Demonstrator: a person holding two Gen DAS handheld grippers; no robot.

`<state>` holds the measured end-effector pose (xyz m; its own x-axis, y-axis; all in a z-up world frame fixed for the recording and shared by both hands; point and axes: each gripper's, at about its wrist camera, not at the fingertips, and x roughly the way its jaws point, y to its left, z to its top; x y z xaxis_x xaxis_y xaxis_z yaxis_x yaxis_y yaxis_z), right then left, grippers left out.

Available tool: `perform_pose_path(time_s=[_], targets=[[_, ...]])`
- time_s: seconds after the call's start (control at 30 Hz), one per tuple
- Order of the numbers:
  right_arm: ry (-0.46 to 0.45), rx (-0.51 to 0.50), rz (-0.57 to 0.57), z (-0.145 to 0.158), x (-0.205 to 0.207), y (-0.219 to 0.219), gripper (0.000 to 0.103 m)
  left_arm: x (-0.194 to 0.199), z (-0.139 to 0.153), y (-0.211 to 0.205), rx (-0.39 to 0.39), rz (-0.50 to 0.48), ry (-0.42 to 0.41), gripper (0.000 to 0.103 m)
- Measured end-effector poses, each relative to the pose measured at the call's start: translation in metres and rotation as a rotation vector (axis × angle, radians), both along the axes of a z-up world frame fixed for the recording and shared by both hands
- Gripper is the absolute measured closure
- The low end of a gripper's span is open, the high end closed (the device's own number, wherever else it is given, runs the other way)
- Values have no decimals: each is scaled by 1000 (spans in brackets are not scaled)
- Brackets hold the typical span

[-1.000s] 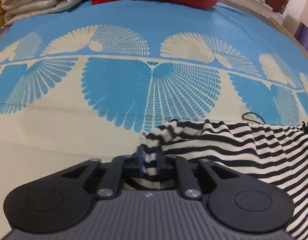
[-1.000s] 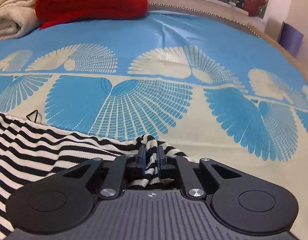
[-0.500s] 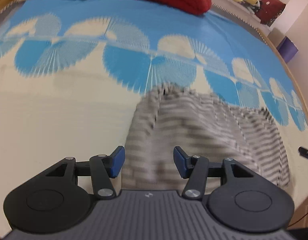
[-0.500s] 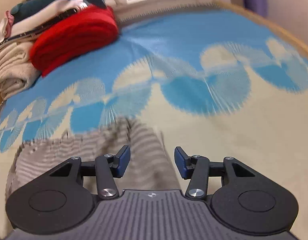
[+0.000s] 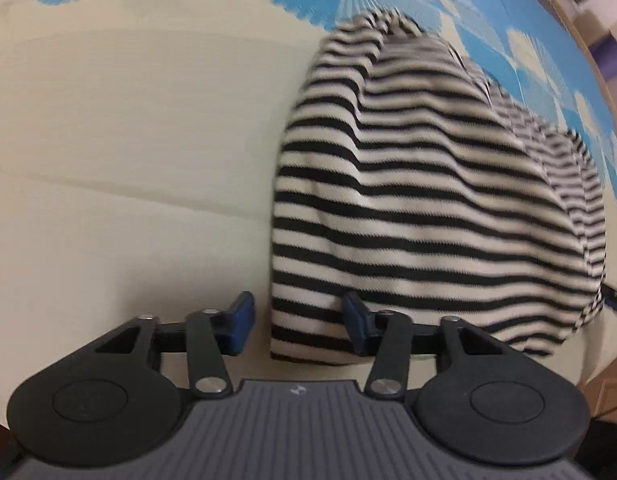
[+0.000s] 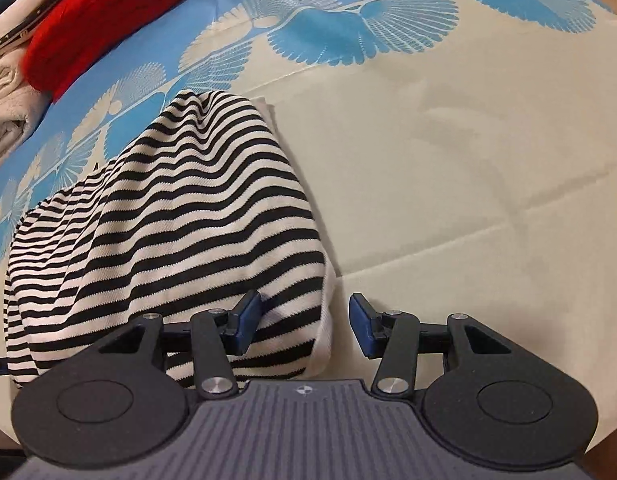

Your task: Fold small clothes

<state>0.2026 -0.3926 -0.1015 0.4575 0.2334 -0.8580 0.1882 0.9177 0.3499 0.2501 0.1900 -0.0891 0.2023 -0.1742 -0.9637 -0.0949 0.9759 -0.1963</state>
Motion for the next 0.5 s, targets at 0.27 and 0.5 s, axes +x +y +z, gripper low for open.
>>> perform_pose_path(time_s=[0.27, 0.5], targets=[[-113, 85, -25, 34, -7, -16, 93, -14, 51, 19, -41, 46, -178, 101], [-77, 68, -138, 44, -26, -45, 101, -34, 44, 13, 90, -66, -77, 102]])
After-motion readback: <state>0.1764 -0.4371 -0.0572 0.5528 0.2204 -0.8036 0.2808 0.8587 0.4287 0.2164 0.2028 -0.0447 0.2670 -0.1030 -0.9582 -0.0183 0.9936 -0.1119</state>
